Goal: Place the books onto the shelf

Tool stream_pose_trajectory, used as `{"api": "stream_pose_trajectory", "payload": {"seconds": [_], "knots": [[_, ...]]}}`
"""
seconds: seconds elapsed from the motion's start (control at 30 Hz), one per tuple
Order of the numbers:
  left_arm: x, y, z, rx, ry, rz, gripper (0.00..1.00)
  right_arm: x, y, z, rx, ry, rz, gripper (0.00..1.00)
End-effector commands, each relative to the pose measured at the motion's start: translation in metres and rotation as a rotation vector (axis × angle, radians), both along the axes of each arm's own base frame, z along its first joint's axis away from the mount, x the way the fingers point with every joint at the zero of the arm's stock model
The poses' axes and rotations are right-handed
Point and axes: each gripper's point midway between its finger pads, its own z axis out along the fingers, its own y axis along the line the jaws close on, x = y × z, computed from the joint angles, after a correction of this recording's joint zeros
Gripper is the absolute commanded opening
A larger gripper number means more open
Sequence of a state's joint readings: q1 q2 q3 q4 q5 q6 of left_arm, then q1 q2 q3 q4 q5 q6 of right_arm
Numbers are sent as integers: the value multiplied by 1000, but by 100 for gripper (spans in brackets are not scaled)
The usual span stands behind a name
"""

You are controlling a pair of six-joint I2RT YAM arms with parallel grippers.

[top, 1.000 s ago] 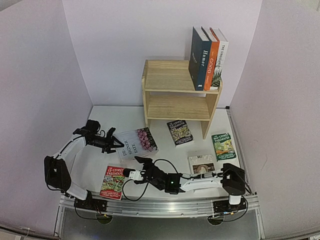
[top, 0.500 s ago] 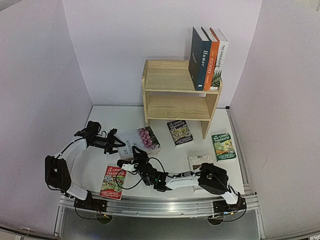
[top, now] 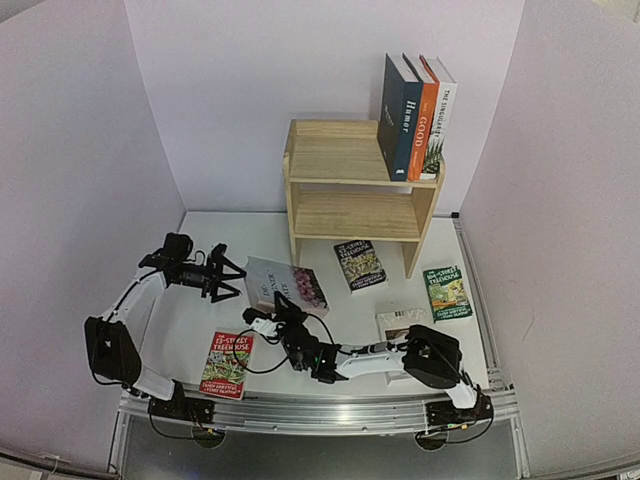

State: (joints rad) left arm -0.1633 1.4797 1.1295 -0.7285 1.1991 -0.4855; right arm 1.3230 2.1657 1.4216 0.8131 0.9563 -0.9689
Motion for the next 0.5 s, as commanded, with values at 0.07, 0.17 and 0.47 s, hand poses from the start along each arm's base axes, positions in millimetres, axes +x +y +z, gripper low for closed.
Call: {"api": "stream_pose_trajectory", "payload": {"seconds": [0.07, 0.17, 0.47], "knots": [[10, 36, 112, 90, -557, 51, 100, -9, -36, 87, 385, 230, 44, 21], [18, 44, 142, 162, -726, 101, 100, -13, -36, 106, 462, 395, 128, 20], [7, 70, 158, 259, -994, 349, 100, -1, -78, 225, 741, 500, 218, 17]]}}
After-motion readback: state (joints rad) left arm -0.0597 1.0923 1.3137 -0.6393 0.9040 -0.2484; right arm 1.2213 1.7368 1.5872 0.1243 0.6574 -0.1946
